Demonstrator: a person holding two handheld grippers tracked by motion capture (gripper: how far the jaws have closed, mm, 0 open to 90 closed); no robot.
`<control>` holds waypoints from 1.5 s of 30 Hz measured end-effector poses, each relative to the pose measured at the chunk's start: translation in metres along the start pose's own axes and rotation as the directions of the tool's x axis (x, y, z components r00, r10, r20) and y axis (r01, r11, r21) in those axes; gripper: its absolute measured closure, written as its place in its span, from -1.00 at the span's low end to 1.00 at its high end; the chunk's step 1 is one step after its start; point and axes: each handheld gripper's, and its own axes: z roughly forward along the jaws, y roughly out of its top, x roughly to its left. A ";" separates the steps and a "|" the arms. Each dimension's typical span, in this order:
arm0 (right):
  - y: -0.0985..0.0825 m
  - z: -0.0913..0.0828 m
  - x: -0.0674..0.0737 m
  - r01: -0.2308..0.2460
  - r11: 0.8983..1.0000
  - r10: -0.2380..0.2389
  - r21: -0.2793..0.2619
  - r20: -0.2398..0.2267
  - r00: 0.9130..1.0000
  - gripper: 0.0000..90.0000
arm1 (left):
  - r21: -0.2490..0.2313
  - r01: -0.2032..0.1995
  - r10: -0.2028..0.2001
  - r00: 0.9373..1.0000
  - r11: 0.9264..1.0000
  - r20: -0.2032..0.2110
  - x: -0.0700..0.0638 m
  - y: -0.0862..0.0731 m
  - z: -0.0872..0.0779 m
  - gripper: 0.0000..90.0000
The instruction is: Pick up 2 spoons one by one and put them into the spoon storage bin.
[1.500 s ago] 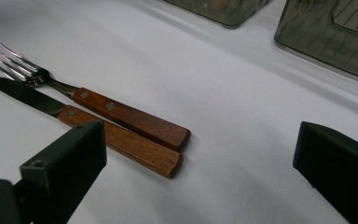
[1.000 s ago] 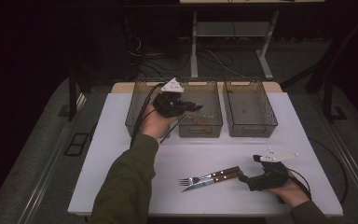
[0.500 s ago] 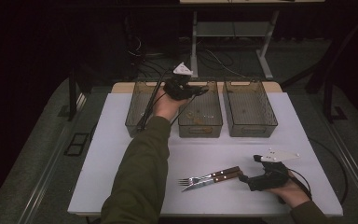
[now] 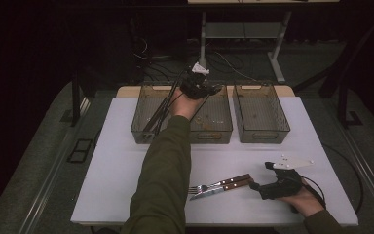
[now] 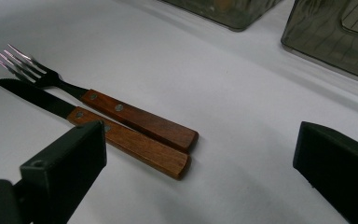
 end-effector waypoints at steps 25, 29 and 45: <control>0.000 0.003 0.001 0.007 1.000 -0.007 0.008 0.004 1.000 -0.95 | 0.013 0.067 -0.068 0.995 0.998 0.071 -0.021 -0.031 -0.015 -0.04; 0.000 0.004 0.001 0.008 1.000 -0.008 0.012 -0.001 1.000 -0.95 | 0.015 0.042 -0.043 0.994 0.999 0.096 -0.029 -0.036 -0.028 -0.14; 0.000 0.005 0.001 0.018 1.000 -0.018 0.009 -0.005 1.000 -0.95 | -0.027 0.014 -0.009 0.988 1.000 0.156 -0.059 -0.097 -0.100 -0.44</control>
